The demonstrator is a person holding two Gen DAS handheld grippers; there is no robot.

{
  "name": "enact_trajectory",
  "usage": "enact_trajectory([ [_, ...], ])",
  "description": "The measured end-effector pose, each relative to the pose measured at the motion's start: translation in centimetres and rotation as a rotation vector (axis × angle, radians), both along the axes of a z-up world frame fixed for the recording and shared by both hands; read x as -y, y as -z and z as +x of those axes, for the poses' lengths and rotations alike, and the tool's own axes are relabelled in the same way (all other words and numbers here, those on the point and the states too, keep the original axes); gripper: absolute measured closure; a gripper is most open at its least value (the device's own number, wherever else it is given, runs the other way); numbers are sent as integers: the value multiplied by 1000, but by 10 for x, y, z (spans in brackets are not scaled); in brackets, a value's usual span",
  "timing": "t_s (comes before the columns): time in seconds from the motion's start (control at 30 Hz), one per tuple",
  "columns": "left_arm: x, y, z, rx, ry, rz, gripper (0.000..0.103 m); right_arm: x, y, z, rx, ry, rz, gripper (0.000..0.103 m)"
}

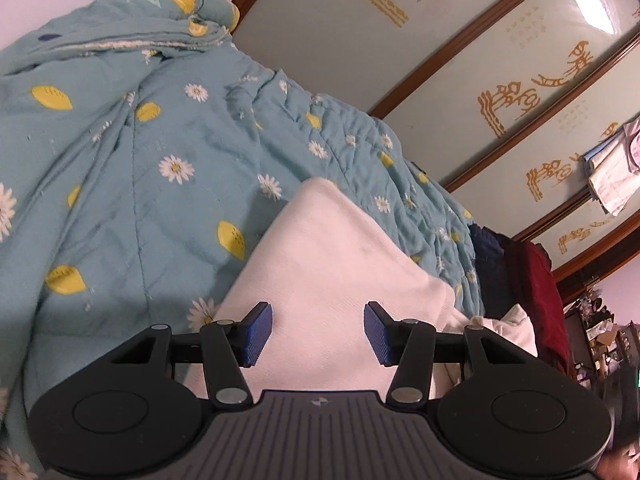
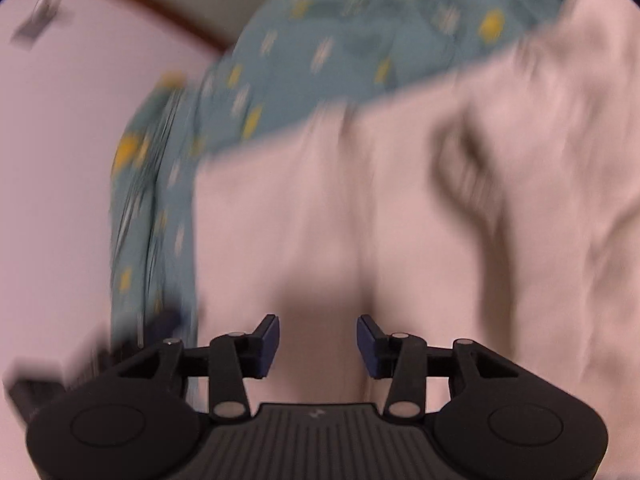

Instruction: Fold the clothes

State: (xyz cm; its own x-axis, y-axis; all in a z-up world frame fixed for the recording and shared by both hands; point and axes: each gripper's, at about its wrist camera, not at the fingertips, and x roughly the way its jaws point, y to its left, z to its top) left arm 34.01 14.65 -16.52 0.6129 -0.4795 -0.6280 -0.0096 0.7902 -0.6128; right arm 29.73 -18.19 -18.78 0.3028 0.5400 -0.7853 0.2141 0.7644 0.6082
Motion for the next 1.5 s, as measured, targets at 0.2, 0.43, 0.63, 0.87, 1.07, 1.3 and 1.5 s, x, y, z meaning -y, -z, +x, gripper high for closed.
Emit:
enact_trajectory([
  [0.2, -19, 0, -1, -15, -53, -44, 53, -38, 27, -34, 11, -24, -103, 79],
  [0.43, -24, -3, 0, -19, -61, -75, 53, -14, 4, -60, 21, 99, -70, 31],
  [0.63, -31, -5, -5, -10, -76, -54, 53, -21, 67, -62, -101, 162, 166, 33],
  [0.87, -45, 4, -1, -69, -107, -133, 51, -30, 35, -59, 66, 169, 181, 79],
  [1.07, -18, 11, 2, -110, -9, -89, 51, -36, -44, -42, 287, -17, -138, 79],
  [1.3, 0, 8, -7, -132, 106, -4, 51, 7, 64, -45, 13, 151, 27, 78],
  [1.5, 18, 17, -28, -173, 197, 86, 51, -2, 63, -45, 18, 125, 19, 77],
])
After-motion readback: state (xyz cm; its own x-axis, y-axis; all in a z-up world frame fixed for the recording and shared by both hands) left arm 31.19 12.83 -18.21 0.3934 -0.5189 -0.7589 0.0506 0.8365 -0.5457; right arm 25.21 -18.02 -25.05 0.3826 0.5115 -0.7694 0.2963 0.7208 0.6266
